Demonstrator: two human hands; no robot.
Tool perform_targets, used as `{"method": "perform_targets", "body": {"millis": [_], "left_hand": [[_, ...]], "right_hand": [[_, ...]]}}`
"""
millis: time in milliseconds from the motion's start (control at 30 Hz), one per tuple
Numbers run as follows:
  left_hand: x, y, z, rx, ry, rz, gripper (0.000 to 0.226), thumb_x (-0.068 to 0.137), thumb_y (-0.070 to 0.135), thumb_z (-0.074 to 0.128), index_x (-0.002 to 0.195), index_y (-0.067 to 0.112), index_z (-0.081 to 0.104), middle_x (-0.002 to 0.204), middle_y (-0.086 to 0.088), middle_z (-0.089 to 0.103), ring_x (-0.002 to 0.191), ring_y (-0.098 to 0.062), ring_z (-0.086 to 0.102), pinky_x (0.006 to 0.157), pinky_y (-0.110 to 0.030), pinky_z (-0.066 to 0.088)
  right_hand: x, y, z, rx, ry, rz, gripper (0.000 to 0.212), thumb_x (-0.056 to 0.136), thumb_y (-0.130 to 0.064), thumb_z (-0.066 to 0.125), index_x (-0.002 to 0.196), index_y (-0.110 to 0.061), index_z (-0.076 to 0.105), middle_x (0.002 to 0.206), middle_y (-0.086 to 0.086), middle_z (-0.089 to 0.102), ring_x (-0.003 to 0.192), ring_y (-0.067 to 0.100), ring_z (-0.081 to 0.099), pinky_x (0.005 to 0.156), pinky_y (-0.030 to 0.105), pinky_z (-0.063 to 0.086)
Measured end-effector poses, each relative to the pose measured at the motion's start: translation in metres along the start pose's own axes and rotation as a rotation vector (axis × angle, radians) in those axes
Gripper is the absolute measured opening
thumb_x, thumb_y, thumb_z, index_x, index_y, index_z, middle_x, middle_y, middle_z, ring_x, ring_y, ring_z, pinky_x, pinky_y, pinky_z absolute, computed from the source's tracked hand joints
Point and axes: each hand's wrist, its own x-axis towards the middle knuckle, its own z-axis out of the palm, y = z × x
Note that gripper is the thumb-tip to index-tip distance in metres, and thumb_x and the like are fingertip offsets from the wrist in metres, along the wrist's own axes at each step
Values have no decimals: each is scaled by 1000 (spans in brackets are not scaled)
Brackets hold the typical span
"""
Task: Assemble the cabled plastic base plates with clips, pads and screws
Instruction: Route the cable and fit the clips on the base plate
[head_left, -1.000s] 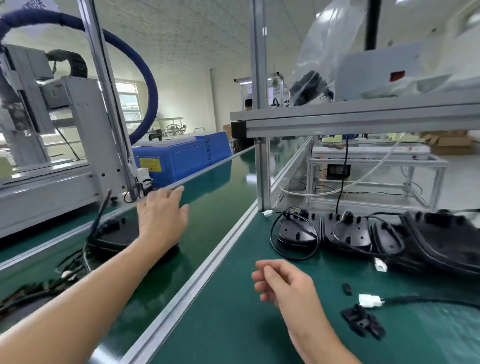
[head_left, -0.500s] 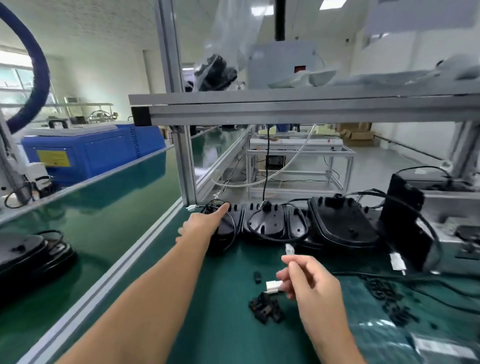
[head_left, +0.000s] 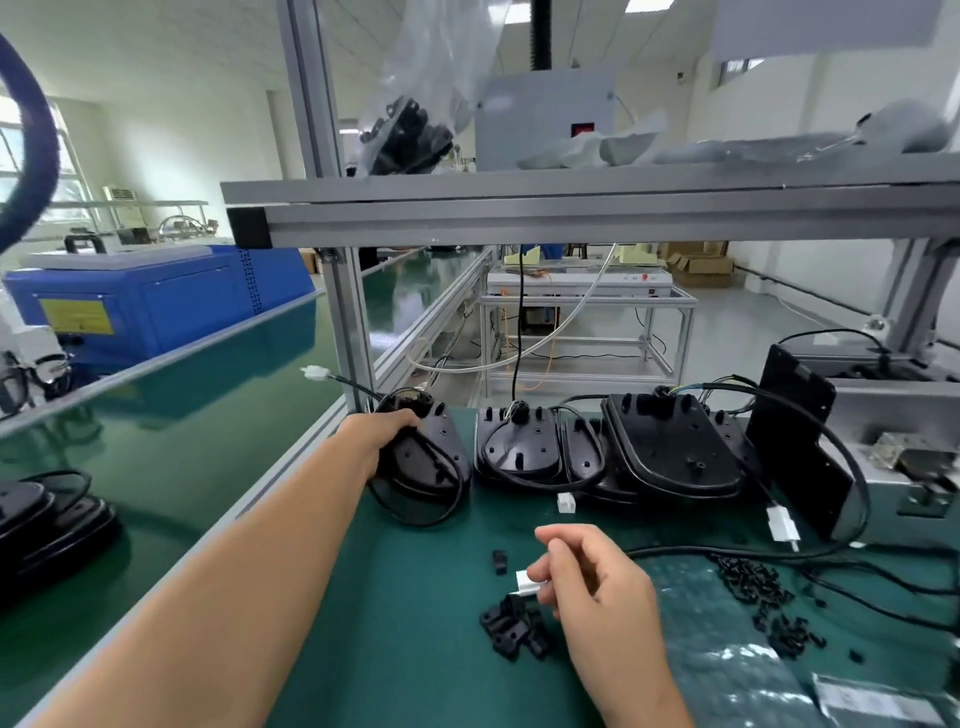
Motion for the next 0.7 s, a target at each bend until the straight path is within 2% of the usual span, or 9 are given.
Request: {"method": "perform_targets", "body": {"millis": [33, 67, 133, 200, 300, 367, 500, 600, 700], "left_hand": [[-13, 2, -7, -46, 44, 30, 22, 77, 18, 73, 90, 5, 63, 67, -11, 69, 51, -21, 66, 49, -29, 56], [-27, 4, -17, -61, 87, 64, 17, 78, 18, 71, 84, 7, 59, 58, -7, 65, 41, -19, 61, 38, -23, 50], [-61, 6, -39, -93, 96, 112, 17, 79, 18, 69, 84, 7, 57, 54, -7, 64, 39, -19, 60, 36, -22, 48], [-99, -2, -55, -162, -1, 77, 15, 82, 18, 67, 86, 5, 60, 57, -10, 68, 41, -21, 63, 41, -30, 54], [-165, -33, -62, -219, -221, -1, 13, 84, 17, 65, 88, 4, 66, 77, -16, 73, 55, -24, 69, 55, -35, 59], [-206, -62, -53, -185, -339, -41, 20, 83, 18, 66, 90, -1, 69, 88, -22, 73, 65, -28, 70, 61, -37, 60], [-268, -108, -27, -105, -557, -48, 30, 82, 19, 68, 97, -7, 69, 95, -25, 71, 83, -35, 69, 73, -42, 60], [-290, -122, -11, 32, -559, 13, 38, 72, 32, 75, 95, 2, 71, 93, -18, 74, 91, -36, 70, 86, -49, 55], [-294, -124, -4, 113, -497, 94, 46, 63, 43, 76, 94, 10, 71, 88, -8, 75, 84, -26, 72, 82, -45, 57]], "right_hand": [[0, -1, -1, 0, 5, 0, 25, 94, -6, 53, 87, -25, 68, 72, -1, 70, 57, 7, 61, 58, 15, 47], [-1, -2, -1, 2, 8, 0, 25, 94, -7, 53, 88, -25, 68, 72, -1, 70, 58, 7, 62, 57, 15, 47], [-2, -6, -2, 9, 18, -6, 24, 94, -8, 53, 90, -26, 68, 73, -3, 70, 58, 6, 62, 57, 14, 47], [-2, -13, -3, 20, 34, -27, 24, 95, -9, 53, 91, -26, 68, 73, -4, 70, 59, 5, 63, 57, 14, 48], [1, -27, -9, 73, 96, -58, 23, 95, -8, 52, 90, -24, 68, 74, -1, 70, 60, 6, 62, 56, 17, 49], [2, -37, -15, 156, 141, -51, 23, 95, -5, 51, 89, -19, 68, 72, 1, 71, 59, 6, 60, 53, 18, 49], [-2, -52, -35, 181, 143, -38, 23, 94, -3, 49, 89, -15, 68, 69, -2, 71, 57, 5, 59, 51, 17, 48], [-8, -60, -54, 120, 135, -22, 24, 94, -5, 49, 89, -17, 69, 70, -1, 71, 58, 5, 60, 51, 17, 49], [-16, -63, -68, 58, 126, -20, 25, 94, -5, 49, 90, -17, 70, 72, 0, 71, 59, 6, 61, 52, 17, 50]]}}
